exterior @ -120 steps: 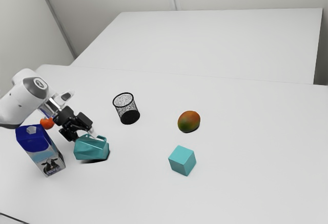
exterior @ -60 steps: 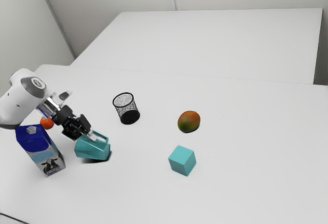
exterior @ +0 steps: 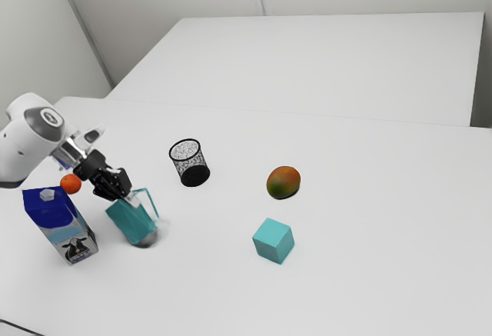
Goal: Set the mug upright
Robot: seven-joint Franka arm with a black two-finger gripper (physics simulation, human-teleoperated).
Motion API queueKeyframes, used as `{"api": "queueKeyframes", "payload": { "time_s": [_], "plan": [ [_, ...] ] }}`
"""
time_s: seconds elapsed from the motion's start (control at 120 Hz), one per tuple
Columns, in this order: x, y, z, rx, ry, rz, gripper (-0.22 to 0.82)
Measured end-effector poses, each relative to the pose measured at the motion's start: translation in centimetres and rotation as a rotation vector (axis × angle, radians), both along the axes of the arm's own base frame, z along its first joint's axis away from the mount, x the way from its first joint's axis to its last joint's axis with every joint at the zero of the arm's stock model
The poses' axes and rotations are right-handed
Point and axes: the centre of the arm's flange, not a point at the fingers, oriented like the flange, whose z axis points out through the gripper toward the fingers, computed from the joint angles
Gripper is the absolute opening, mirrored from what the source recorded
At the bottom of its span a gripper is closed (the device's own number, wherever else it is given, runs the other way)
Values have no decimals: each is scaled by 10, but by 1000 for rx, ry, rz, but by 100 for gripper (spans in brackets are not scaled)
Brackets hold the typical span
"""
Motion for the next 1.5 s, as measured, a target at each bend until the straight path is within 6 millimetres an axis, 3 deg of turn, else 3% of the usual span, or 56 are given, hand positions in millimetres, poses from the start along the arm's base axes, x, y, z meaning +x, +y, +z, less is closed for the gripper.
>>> {"api": "queueKeyframes", "payload": {
  "time_s": [0.292,0.517,0.767,1.175,1.5],
  "plan": [
    [-9,-17,41,31,-59,-35,-18],
    [-1,-72,82,149,-92,-192,-18],
    [11,-129,97,324,-63,-329,-18],
    [24,-194,92,575,-98,-359,-18],
    [29,-203,60,617,-74,-266,-18]
  ]
}}
